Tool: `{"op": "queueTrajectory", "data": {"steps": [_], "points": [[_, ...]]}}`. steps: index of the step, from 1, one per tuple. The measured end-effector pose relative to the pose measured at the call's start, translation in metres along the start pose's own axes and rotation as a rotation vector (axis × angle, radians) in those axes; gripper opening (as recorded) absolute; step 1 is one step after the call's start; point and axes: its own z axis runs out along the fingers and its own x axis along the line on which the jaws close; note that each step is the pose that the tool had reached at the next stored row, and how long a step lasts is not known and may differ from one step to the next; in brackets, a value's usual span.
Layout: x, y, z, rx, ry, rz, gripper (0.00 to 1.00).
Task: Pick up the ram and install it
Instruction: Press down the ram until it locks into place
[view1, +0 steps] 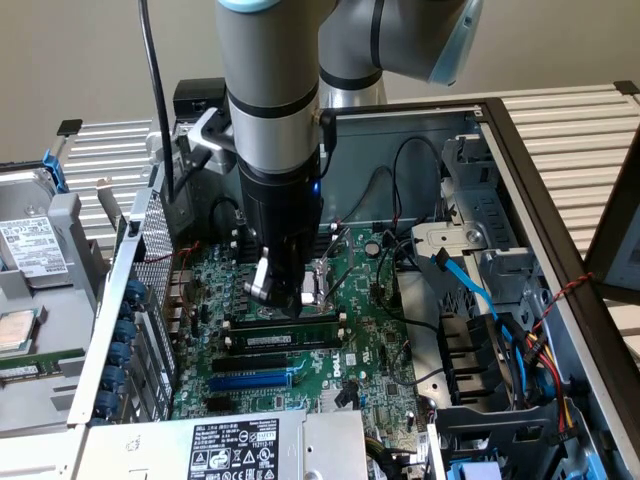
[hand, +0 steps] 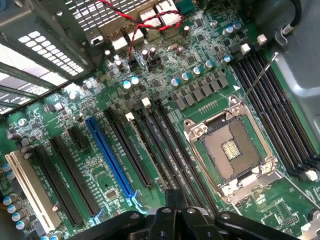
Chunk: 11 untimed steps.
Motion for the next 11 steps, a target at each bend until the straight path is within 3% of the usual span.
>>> {"op": "queueTrajectory", "data": {"steps": [11], "points": [[0.0001, 0.0, 0.0014, 0.0103, -0.0048, 0.192, 0.11]]}}
